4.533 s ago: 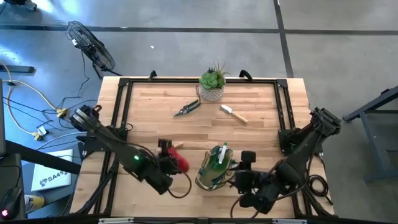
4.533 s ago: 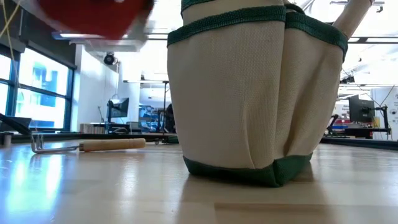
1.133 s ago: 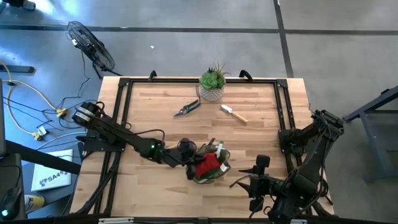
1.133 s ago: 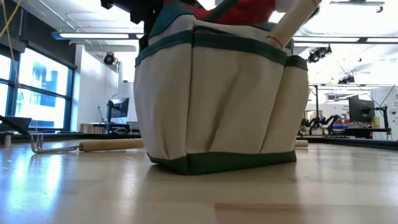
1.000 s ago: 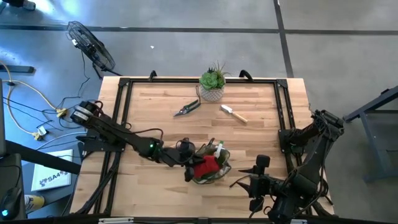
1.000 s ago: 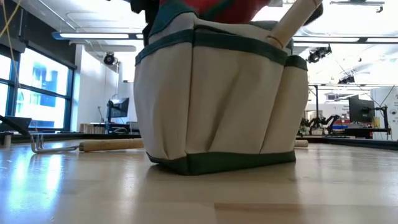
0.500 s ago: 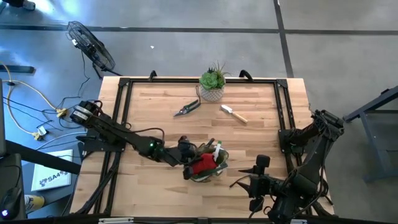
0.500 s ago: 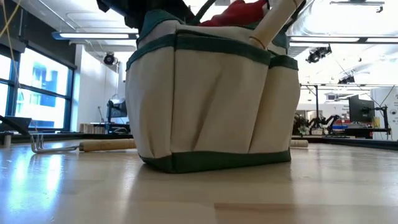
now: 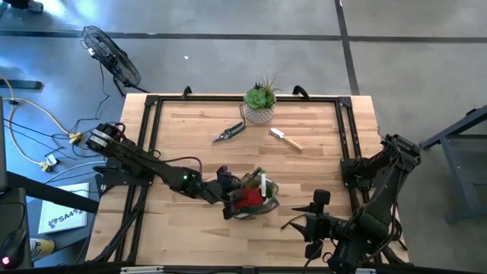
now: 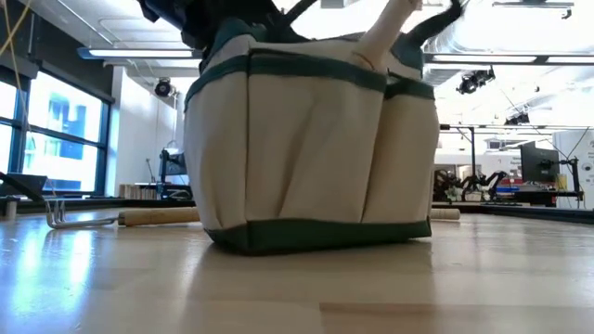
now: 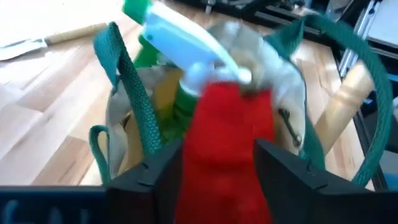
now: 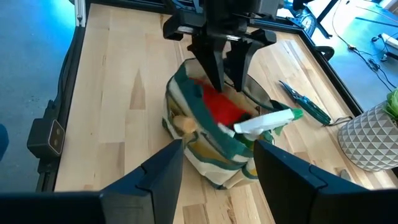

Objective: Pick & Place Garden tools in Gardening bag
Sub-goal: Put the bottom green shear scissors into the green gardening bag

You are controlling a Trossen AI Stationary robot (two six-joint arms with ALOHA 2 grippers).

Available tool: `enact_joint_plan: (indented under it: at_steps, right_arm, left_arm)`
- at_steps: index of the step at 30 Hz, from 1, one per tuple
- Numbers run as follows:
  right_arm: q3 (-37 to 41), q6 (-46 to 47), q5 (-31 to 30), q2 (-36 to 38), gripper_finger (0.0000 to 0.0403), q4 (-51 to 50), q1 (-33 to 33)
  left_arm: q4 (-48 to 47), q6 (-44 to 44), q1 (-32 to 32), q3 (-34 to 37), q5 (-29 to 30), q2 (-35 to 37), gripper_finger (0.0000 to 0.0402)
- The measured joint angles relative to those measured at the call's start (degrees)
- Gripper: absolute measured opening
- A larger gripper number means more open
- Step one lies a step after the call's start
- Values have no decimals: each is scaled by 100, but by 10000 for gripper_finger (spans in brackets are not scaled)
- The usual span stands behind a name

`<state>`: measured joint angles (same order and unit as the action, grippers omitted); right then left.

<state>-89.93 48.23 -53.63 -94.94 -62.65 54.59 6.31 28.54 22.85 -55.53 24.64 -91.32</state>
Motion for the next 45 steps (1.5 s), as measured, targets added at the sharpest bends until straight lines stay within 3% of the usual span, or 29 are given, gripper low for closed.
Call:
enact_joint_plan:
  at_steps: [9,15,17,22,33,40,45]
  right_arm:
    - [0,0,-7,0,188,-8,0]
    - [0,169,85,0,188,-401,-4]
    - [0,884,545,0,188,-1001,-100]
    - [74,3076,2355,2,188,-2546,-370]
    - [1312,2812,5308,-4,188,-1345,-607]
    - [2038,2332,5427,-4,188,-468,-819]
    - [2623,2078,5770,-2,188,100,-1061]
  left_arm:
    - [-29,-468,2,0,517,701,207]
    - [508,-1059,13,-3,428,1293,207]
    - [434,-1330,13,-7,415,1508,207]
    - [-365,-1653,6,-4,355,1930,207]
    - [-2149,-1210,3,-2,394,2292,207]
    - [-2324,-1120,2,-2,369,2292,207]
    - [-2441,-720,3,-2,-277,2292,207]
